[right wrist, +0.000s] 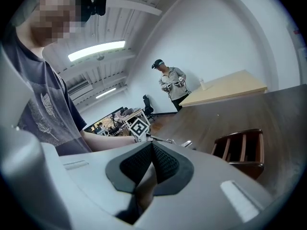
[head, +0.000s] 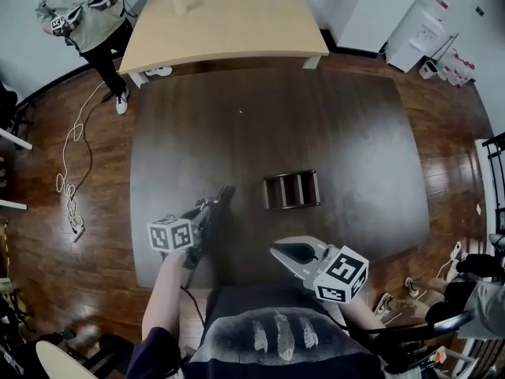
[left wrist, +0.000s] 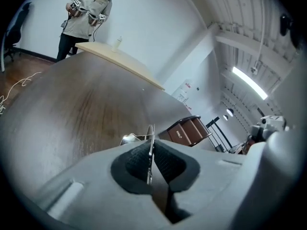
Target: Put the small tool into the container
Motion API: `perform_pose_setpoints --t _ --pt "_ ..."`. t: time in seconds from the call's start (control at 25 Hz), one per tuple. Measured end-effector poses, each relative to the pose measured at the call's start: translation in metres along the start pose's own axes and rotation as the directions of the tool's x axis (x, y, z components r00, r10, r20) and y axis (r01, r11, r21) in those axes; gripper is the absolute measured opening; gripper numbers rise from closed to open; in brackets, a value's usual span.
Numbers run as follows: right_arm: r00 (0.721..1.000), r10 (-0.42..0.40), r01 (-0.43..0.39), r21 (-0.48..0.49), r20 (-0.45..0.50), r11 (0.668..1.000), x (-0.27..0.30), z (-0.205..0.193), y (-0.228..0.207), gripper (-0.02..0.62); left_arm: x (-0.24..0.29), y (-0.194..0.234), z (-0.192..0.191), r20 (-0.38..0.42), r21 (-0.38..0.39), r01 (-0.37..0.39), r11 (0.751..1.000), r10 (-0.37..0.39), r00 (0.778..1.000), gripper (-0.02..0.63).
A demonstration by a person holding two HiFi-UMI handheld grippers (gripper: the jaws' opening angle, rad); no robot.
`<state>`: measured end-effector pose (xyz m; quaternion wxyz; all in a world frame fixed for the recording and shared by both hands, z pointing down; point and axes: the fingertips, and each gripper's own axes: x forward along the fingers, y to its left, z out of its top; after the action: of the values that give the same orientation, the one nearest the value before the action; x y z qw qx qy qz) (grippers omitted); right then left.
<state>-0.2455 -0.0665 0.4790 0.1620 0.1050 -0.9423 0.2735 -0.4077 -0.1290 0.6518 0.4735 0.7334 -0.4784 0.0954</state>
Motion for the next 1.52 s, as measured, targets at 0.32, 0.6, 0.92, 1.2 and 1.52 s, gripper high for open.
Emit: perform_pose_setpoints --t 0.32,0.6,0.92,1.2,1.52 --pt "0.999 0.045 -0.044 -0.023 0.011 0.999 -0.026 -0.002 0.001 -0.002 -0.012 -0.084 0.044 0.266 0.044 0.030 0.999 -0.040 0.963 0.009" --pt "0.998 0.050 -0.050 0.004 0.043 0.999 -0.045 -0.004 -0.004 -0.002 -0.003 -0.151 0.091 0.425 0.106 0.080 0.991 -0.118 0.898 0.009" --pt "0.996 0.017 -0.021 0.046 0.087 0.999 -0.072 -0.011 -0.023 -0.002 0.021 -0.188 0.120 0.484 0.153 0.078 0.985 -0.144 0.863 0.009" --pt "0.996 -0.008 0.002 0.057 0.094 0.998 -0.101 -0.016 -0.037 -0.002 0.079 -0.215 0.112 0.474 0.173 0.028 0.985 -0.108 0.874 0.009" --pt "0.995 -0.027 0.021 0.063 0.095 0.998 -0.119 -0.019 -0.044 -0.002 0.099 -0.211 0.098 0.475 0.172 -0.065 0.983 -0.025 0.880 0.009"
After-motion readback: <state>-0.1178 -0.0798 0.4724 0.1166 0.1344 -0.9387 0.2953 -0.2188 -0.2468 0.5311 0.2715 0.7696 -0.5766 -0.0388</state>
